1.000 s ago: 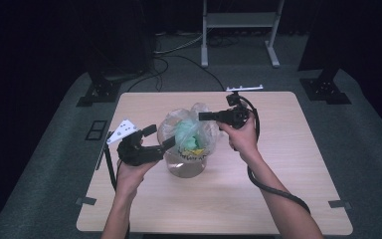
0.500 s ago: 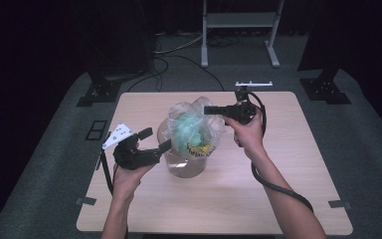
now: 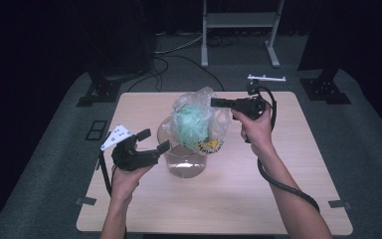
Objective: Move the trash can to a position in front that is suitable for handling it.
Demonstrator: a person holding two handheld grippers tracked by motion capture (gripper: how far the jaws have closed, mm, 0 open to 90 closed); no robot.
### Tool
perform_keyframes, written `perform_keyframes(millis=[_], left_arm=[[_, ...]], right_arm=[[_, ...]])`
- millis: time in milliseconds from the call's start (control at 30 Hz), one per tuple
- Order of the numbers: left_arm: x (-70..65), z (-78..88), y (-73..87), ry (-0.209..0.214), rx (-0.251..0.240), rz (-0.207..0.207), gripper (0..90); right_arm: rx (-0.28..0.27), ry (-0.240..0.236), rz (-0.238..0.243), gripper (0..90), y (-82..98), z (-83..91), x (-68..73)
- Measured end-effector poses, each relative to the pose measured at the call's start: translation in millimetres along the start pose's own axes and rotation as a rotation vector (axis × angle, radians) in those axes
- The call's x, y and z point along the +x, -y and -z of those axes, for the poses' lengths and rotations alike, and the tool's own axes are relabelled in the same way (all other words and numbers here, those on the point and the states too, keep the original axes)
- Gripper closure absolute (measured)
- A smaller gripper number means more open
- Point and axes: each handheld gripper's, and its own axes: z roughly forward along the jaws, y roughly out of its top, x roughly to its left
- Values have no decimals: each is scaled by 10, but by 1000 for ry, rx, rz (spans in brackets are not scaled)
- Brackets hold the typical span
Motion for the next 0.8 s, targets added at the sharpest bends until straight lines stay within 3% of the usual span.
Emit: perform_keyframes(millis=[333, 600, 800], left_arm=[[20, -26, 40, -2, 17, 4, 100], [3, -41, 43, 16, 22, 10, 100], [20, -40, 45, 16, 18, 17, 100]], right_arm=[[-37, -11, 36, 900, -123, 231, 145], [-73, -20, 27, 900, -171, 448, 129], [-89, 5, 29, 900, -188, 640, 93]])
